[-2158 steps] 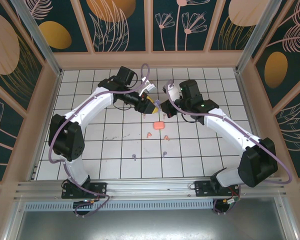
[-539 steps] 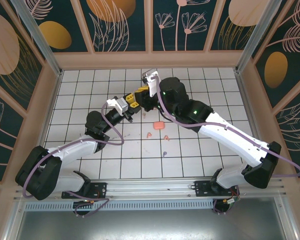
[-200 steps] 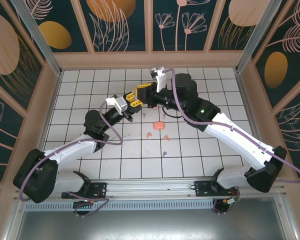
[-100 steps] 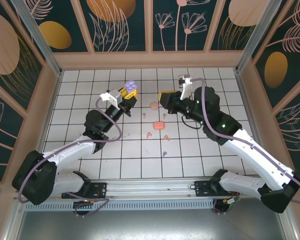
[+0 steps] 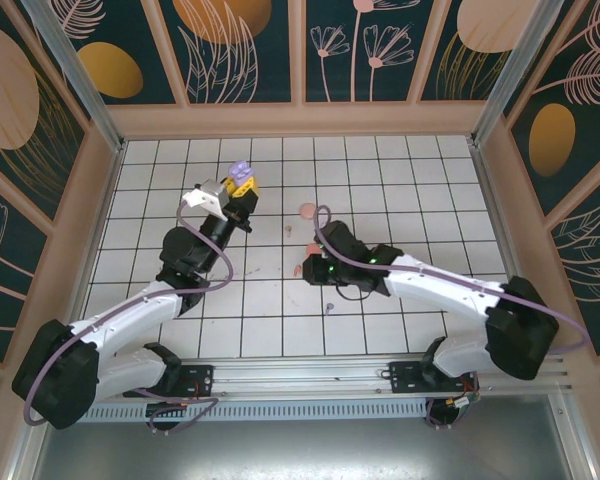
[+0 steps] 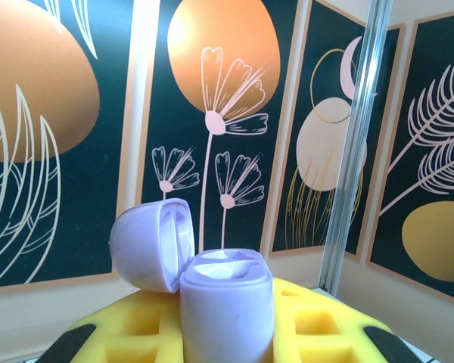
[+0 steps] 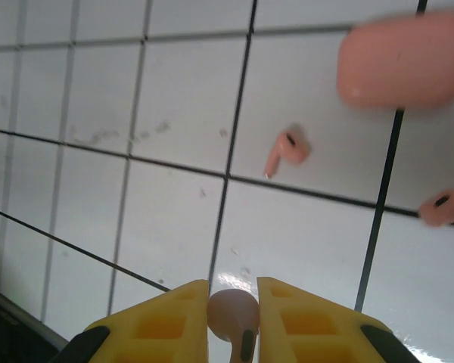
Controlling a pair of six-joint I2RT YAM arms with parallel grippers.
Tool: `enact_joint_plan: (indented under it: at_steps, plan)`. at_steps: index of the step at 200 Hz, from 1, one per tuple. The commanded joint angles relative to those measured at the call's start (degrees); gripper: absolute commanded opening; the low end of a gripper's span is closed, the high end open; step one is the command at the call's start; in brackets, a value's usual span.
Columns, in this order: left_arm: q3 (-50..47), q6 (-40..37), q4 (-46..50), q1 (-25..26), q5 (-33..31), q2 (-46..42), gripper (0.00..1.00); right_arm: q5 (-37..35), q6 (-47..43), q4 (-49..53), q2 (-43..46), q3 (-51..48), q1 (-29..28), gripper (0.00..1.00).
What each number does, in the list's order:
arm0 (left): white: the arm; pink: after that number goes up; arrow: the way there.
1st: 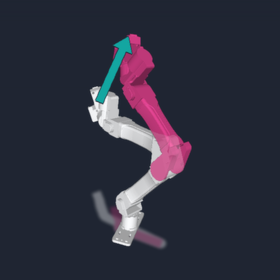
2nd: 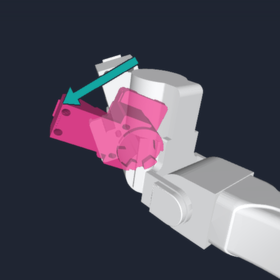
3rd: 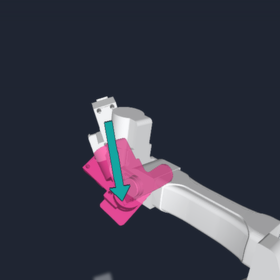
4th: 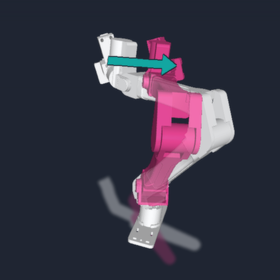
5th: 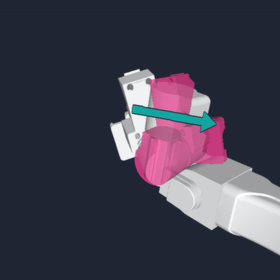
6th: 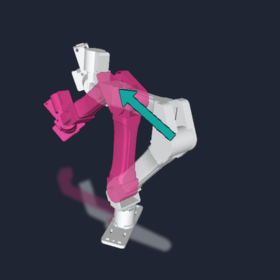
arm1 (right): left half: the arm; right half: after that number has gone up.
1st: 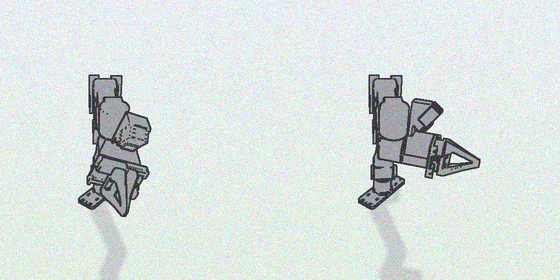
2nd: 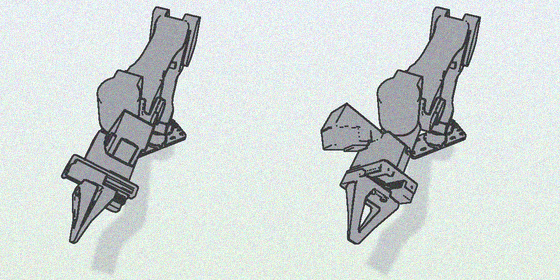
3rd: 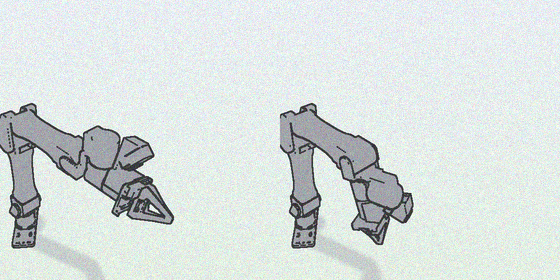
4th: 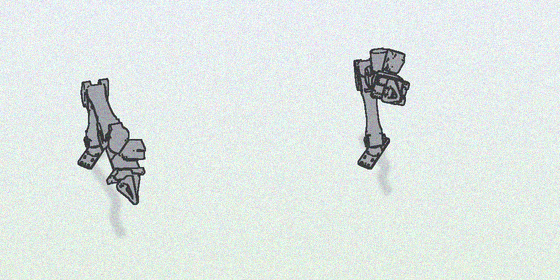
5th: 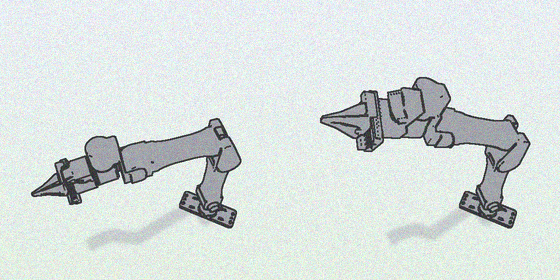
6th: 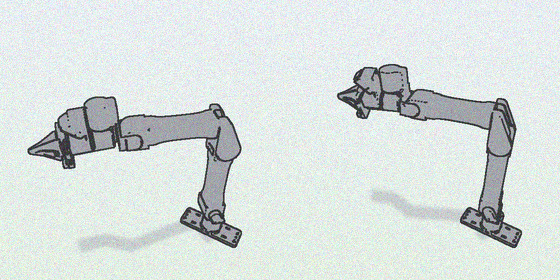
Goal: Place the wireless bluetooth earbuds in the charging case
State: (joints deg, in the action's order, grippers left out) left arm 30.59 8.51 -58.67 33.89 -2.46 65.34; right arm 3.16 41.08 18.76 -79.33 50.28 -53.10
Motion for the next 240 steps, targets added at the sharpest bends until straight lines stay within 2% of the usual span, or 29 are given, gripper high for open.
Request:
enact_joint_plan:
  at_steps: [1,82,158,214,240]
  plan:
    - [-1.21,1.14,0.05,0.39,-1.81,-1.93,0.00,-2.38,4.96,3.52,-4.25,1.73,-2.12,0.19]
    - [-3.09,1.90,-0.59,0.38,-3.07,-4.22,0.00,-3.77,8.32,8.00,-17.99,8.52,-6.99,0.21]
    - [-3.61,2.03,-1.61,0.33,-2.84,-4.26,0.00,-8.85,8.17,13.34,-24.53,13.02,-9.61,0.23]
    - [-3.62,2.30,-1.71,0.34,-2.66,-4.35,0.00,-9.40,8.29,14.61,-25.89,14.01,-10.44,0.37]
    - [-3.43,2.39,-1.62,0.32,-2.47,-4.26,0.00,-9.25,8.65,15.56,-25.56,14.96,-10.44,0.40]
